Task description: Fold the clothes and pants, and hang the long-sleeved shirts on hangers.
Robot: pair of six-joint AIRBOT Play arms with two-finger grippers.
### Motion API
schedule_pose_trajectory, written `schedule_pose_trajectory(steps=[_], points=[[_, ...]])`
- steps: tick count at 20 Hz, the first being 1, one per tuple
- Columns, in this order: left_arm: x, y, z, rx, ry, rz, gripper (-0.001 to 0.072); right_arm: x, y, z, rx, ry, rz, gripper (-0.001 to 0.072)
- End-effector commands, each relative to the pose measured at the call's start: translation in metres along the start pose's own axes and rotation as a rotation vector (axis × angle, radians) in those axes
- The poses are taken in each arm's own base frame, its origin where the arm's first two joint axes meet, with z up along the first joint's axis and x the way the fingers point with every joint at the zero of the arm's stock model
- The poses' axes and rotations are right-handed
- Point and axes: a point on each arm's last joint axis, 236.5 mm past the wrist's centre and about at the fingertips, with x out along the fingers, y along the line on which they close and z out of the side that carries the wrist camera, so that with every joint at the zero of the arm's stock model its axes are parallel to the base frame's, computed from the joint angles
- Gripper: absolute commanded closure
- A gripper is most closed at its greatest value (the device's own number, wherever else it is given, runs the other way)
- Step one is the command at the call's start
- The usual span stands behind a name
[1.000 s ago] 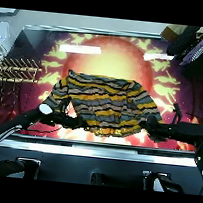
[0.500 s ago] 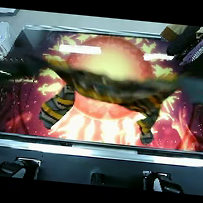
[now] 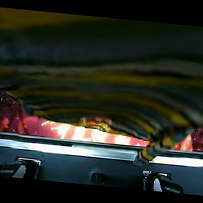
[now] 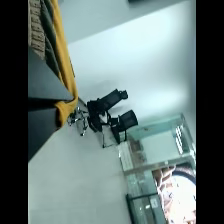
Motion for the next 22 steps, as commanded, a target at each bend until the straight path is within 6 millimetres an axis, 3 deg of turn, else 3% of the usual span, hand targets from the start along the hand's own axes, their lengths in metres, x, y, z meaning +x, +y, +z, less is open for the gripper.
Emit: schedule_pose_trajectory(steps=[1, 4, 7, 9, 12, 14, 17, 19, 22], points=[[0.039, 0.025, -0.057, 0.0, 0.233, 0.052, 0.0688, 0.044, -0.064, -0.04, 0.12, 0.158, -0.172, 0.0682], [0.114, 0.058, -0.152, -0.037, 0.518, 0.063, 0.0688, 0.107, -0.136, -0.136, 0.231, 0.476, -0.273, 0.0682], [0.198, 0.085, -0.274, -0.05, 0.754, 0.045, 0.0688, 0.158, -0.217, -0.246, 0.36, 0.746, -0.383, 0.0682], [0.248, 0.096, -0.356, -0.066, 0.83, 0.041, 0.0687, 0.181, -0.267, -0.325, 0.434, 0.895, -0.45, 0.0682], [0.304, 0.099, -0.458, -0.078, 0.841, 0.041, 0.0687, 0.209, -0.33, -0.437, 0.41, 1.022, -0.492, 0.0682], [0.322, 0.087, -0.515, -0.075, 0.87, 0.024, 0.0688, 0.226, -0.365, -0.495, 0.419, 1.013, -0.524, 0.0682], [0.32, 0.076, -0.577, -0.093, 0.96, 0.015, 0.0688, 0.244, -0.4, -0.558, 0.44, 0.962, -0.554, 0.0682], [0.311, 0.075, -0.601, -0.107, 1.017, 0.022, 0.0688, 0.245, -0.403, -0.59, 0.489, 0.973, -0.557, 0.0682], [0.303, 0.076, -0.615, -0.118, 1.061, 0.026, 0.0687, 0.243, -0.403, -0.611, 0.535, 0.987, -0.559, 0.0666]])
